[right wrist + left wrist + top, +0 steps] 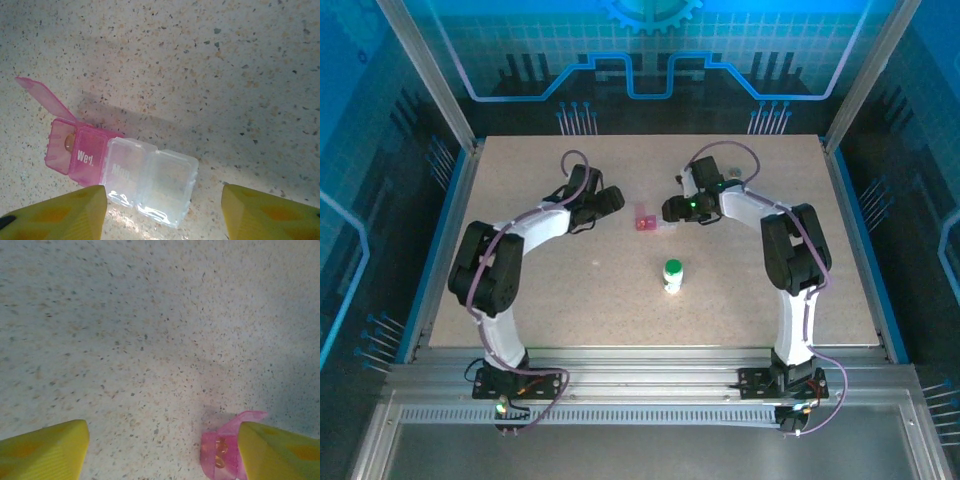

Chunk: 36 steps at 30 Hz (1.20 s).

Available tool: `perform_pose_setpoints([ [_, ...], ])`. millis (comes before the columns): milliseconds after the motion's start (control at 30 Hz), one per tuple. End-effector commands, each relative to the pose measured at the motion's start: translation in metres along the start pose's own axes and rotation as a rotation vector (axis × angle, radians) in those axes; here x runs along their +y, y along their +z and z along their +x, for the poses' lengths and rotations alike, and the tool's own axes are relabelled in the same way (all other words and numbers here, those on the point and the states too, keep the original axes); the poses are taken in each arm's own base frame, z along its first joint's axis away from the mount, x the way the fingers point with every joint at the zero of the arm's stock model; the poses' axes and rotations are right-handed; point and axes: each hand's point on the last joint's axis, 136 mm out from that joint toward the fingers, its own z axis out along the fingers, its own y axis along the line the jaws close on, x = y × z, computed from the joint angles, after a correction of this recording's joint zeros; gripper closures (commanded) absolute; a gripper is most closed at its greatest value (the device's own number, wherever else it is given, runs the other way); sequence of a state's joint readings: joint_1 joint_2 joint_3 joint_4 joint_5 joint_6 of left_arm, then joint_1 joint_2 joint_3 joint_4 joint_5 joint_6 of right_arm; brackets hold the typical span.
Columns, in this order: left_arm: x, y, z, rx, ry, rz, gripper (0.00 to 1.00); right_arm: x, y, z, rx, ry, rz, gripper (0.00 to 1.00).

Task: Sort the pills into containers

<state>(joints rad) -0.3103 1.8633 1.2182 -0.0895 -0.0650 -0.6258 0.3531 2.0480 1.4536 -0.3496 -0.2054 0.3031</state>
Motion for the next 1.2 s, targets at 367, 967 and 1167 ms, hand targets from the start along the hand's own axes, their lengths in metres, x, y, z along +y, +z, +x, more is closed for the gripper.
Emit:
perform_pose_setpoints([
  [367, -0.013, 0.046, 0.005, 0.164, 0.053, -0.018, 0.29, 0.008, 0.025, 0.004, 0.04, -0.043, -0.037, 0.4],
  [967, -0.019, 0.069, 0.022, 0.271, 0.059, 0.009, 0.39, 0.002, 0.037, 0.011, 0.075, -0.052, -0.012, 0.46],
  [1167, -0.024, 0.065, 0.03, 0.296, 0.076, 0.043, 0.41, -0.001, 0.039, 0.014, 0.083, -0.039, -0.002, 0.46],
])
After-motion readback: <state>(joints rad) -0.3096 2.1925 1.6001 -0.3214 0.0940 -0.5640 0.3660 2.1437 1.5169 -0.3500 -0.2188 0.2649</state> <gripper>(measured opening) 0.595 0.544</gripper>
